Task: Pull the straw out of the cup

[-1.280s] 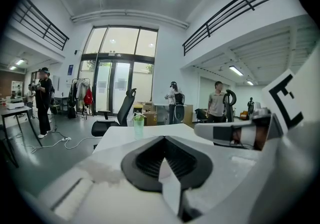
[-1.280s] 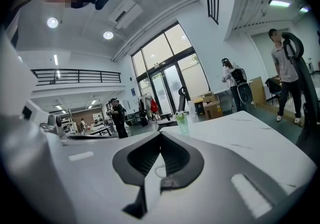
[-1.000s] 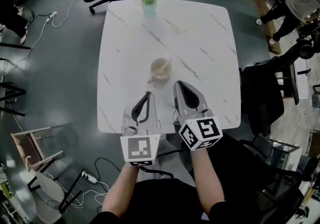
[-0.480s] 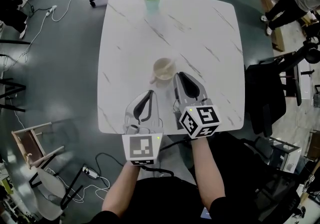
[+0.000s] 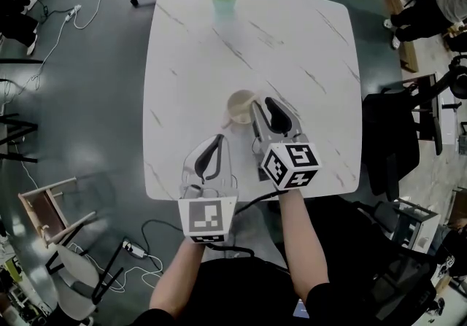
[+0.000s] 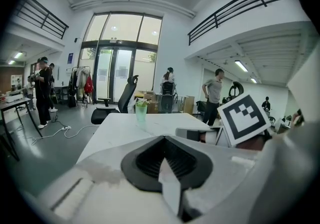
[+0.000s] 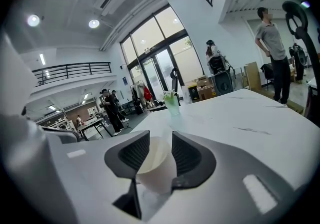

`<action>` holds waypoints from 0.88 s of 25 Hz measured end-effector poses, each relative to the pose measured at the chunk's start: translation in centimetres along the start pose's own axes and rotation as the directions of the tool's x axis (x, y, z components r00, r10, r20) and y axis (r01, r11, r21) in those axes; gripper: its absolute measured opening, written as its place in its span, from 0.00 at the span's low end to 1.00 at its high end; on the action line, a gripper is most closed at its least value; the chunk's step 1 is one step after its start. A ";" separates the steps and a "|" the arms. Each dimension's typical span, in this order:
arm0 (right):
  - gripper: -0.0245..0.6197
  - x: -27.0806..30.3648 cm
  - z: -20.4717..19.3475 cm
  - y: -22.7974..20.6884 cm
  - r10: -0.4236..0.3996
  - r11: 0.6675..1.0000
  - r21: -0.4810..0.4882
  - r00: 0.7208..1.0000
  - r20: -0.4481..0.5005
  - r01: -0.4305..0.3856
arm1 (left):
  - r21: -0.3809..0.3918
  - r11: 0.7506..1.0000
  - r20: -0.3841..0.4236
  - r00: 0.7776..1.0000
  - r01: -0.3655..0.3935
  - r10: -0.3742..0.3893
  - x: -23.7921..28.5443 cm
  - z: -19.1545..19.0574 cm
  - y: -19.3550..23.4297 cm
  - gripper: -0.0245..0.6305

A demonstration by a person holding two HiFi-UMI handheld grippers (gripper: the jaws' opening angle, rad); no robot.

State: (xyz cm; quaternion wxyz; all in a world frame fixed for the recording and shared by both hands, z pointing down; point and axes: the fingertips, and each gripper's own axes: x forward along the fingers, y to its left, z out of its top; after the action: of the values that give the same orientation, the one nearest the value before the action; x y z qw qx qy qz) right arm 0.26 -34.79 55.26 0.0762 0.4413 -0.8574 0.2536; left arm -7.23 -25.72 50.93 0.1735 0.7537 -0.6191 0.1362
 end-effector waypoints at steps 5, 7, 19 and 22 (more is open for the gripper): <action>0.26 1.2 -0.3 -0.5 -0.010 1.000 0.014 1.000 -0.006 0.010 | -0.006 1.000 -0.012 1.000 0.001 -0.001 0.4 -0.3 0.5 0.04; 0.25 1.7 -0.6 -0.5 -0.001 1.000 0.007 1.000 -0.014 0.001 | -0.010 1.000 -0.017 1.000 -0.002 0.002 0.4 -0.4 0.8 0.04; 0.11 2.2 0.5 -0.1 0.005 1.000 -0.017 1.000 0.024 -0.004 | -0.028 0.999 -0.030 0.999 -0.019 0.018 0.0 -0.4 2.1 0.04; 0.11 1.9 0.9 0.5 0.014 0.999 -0.033 0.999 0.031 -0.013 | -0.031 0.999 -0.024 1.000 -0.015 0.015 -0.3 0.0 2.0 0.04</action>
State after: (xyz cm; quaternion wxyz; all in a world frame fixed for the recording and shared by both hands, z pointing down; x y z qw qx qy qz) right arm -1.13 -36.36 54.96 0.0682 0.4381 -0.8656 0.2329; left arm -9.23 -25.77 50.99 0.1913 0.7447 -0.6247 0.1367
